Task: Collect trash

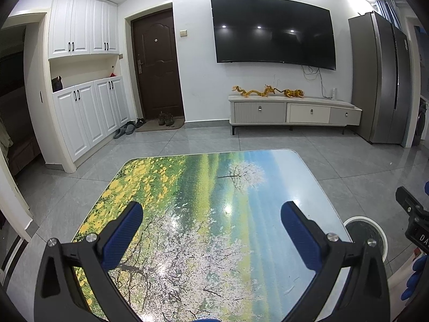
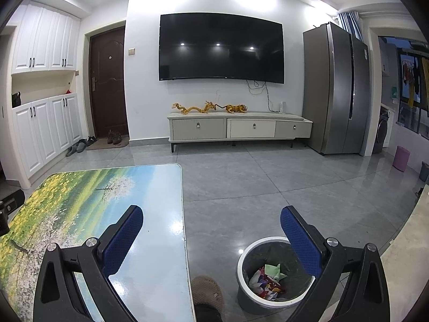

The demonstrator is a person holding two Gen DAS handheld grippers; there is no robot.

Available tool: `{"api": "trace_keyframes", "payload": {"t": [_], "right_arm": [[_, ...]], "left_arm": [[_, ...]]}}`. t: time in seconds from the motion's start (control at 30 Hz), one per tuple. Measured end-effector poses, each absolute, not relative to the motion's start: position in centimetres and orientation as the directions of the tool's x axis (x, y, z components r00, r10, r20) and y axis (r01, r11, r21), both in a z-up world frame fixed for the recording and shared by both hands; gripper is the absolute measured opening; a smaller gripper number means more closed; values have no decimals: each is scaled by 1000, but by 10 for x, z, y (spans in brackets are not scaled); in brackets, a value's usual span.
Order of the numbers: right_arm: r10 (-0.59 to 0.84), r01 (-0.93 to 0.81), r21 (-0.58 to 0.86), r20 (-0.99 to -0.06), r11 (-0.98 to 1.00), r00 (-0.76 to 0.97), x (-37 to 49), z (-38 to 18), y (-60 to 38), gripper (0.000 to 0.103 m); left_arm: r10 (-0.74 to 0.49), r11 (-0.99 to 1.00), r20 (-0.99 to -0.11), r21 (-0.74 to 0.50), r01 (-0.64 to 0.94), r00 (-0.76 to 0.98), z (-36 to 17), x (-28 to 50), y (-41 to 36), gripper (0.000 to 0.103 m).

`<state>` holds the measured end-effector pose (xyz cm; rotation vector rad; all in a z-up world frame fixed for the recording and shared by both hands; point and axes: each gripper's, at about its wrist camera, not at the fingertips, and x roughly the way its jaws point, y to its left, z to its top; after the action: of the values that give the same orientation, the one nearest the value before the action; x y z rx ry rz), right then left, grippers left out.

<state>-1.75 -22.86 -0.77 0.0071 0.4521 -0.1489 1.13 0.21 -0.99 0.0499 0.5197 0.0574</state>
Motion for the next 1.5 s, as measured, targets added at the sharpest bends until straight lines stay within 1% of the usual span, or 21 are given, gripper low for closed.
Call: {"api": "trace_keyframes", "payload": {"t": [1.07, 1.5], "right_arm": [[-167, 165, -42, -424, 985, 890, -22, -15, -223, 103], [-167, 162, -49, -425, 986, 890, -23, -17, -222, 103]], "left_arm": [[48, 998, -497, 69, -16, 866, -12, 10, -2, 103], [27, 997, -514, 75, 14, 857, -16, 14, -5, 103]]}}
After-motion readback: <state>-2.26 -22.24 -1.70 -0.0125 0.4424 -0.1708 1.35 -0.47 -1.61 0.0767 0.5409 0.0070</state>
